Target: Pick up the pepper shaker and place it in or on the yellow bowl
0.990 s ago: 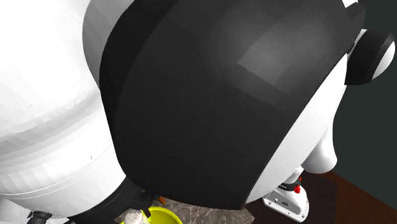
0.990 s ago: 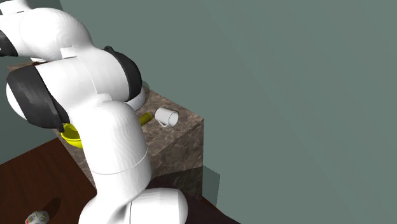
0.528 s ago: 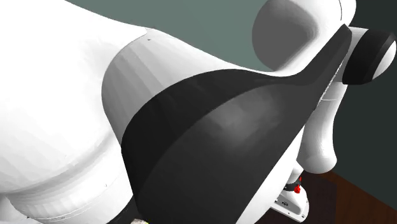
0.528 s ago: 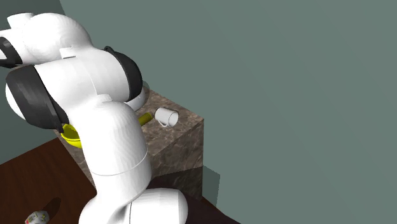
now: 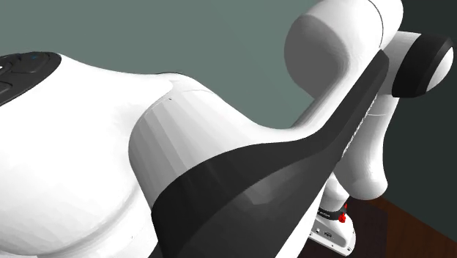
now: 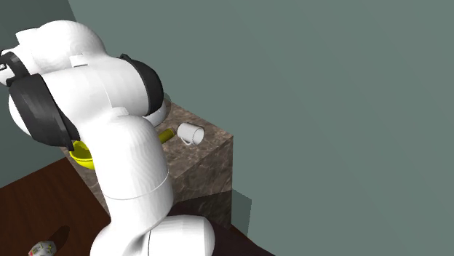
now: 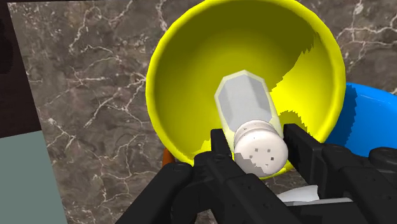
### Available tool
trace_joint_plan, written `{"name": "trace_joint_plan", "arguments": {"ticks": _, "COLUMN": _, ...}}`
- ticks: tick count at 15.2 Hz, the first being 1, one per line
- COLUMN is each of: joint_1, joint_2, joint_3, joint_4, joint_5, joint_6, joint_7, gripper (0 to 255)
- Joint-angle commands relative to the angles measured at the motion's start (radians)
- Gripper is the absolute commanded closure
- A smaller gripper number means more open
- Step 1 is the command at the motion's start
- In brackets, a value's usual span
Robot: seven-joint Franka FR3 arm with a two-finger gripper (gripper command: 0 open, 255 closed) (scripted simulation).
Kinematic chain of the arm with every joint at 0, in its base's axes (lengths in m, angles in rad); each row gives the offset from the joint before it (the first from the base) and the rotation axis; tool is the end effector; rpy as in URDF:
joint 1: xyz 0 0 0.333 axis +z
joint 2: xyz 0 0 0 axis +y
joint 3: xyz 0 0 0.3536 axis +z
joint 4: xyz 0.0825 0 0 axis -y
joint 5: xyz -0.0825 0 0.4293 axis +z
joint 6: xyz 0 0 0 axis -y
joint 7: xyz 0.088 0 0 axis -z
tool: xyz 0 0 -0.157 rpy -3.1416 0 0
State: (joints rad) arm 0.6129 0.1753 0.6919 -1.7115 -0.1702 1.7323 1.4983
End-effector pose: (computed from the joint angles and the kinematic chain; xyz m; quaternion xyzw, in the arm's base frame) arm 0.2091 0.6009 0.4669 0.9949 -0.0786 0.0174 0.0599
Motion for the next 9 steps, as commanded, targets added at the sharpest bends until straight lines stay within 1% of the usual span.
{"name": "trace_joint_plan", "arguments": {"ticks": 1, "joint_1": 0.000, "joint_2": -0.001, "joint_3": 0.000, "joint_4": -0.002, "joint_5": 0.000, "joint_6": 0.002, "joint_7": 0.000, "gripper": 255}}
{"name": "trace_joint_plan", "arguments": {"ticks": 5, "joint_1": 0.000, "joint_2": -0.001, "joint_3": 0.000, "joint_4": -0.002, "joint_5": 0.000, "joint_6": 0.002, "joint_7": 0.000, "gripper": 255}}
{"name": "trace_joint_plan", "arguments": {"ticks": 6, "joint_1": 0.000, "joint_2": -0.001, "joint_3": 0.000, "joint_4": -0.002, "joint_5": 0.000, "joint_6": 0.002, "joint_7": 0.000, "gripper": 0}}
{"name": "trace_joint_plan", "arguments": {"ticks": 9, "joint_1": 0.000, "joint_2": -0.001, "joint_3": 0.000, "joint_4": -0.002, "joint_5": 0.000, "joint_6": 0.002, "joint_7": 0.000, "gripper": 0}}
